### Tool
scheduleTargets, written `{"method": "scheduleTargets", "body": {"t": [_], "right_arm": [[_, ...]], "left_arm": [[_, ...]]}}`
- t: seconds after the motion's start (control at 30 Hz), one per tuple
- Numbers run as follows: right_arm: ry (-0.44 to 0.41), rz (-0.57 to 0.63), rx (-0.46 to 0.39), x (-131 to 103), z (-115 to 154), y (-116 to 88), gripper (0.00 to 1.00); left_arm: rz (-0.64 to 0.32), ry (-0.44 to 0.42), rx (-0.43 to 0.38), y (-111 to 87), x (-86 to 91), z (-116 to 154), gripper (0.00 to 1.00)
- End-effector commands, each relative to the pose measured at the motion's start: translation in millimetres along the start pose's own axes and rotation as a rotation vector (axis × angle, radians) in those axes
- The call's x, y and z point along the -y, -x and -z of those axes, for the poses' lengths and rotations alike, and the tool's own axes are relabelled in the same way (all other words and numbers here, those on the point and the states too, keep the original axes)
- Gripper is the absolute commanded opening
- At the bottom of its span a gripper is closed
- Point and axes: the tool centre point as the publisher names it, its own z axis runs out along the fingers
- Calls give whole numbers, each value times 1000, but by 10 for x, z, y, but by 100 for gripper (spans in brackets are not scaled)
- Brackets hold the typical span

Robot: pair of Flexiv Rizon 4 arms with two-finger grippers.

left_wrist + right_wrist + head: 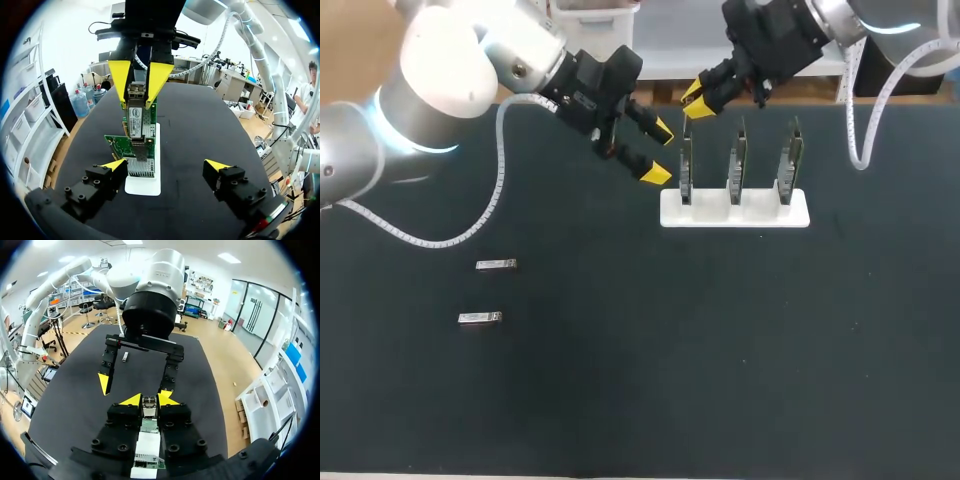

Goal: Pick up the optical module with the left hand, and insert it into the network port with the right hand.

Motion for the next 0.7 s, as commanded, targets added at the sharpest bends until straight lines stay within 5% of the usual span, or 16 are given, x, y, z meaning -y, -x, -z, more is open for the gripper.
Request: {"method": "scheduleTargets", "body": {"t": [0.03, 0.7], "right_arm": [[-6, 1, 0, -21, 9, 0, 0], [1, 0, -15, 3, -70, -51, 0]], "left_arm": [[1, -2, -3, 6, -8, 1, 100], [1, -2, -3, 6, -8, 1, 100]]}}
